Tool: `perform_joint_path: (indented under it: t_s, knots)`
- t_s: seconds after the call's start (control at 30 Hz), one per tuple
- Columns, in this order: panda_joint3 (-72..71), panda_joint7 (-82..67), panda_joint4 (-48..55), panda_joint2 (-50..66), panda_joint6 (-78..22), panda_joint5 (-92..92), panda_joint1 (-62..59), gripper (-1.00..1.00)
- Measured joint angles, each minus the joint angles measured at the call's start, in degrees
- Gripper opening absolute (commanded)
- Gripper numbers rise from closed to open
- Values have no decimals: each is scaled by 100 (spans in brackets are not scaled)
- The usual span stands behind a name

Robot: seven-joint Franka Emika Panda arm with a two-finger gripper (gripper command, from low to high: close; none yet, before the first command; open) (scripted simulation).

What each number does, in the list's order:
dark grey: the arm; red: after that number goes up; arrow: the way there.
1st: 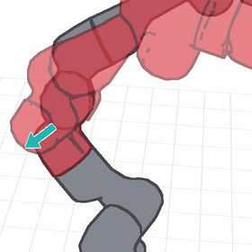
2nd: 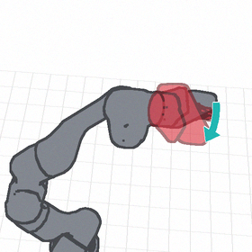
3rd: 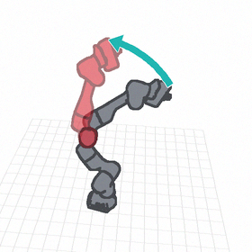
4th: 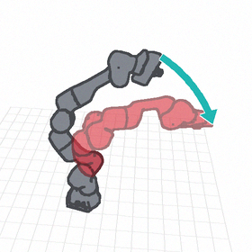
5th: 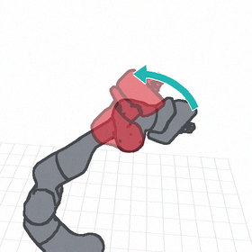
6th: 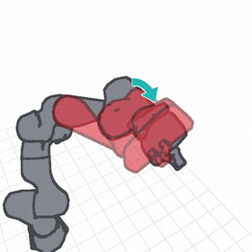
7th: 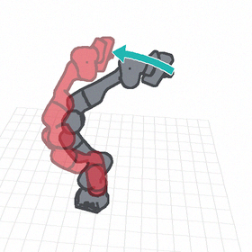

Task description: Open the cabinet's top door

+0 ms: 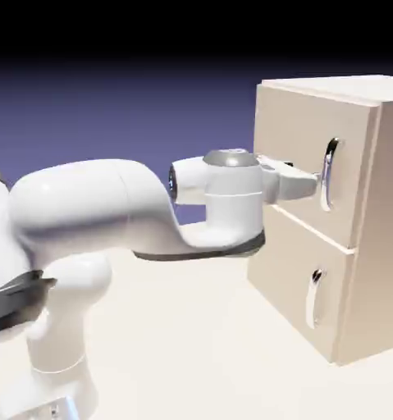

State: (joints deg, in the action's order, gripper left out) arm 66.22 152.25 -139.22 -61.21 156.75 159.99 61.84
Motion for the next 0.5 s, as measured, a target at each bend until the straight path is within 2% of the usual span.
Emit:
perform_joint_path:
  t_s: [0.1,0.23,0.27,0.4,0.5]
  knots:
    - [138,230,46,-60,-36,335,128,100]
    - [591,253,718,134,-110,431,958,100]
    - [685,257,856,174,-126,451,1129,-100]
    - [413,311,454,261,-452,292,747,-100]
    - [167,1046,361,782,-435,481,390,-100]
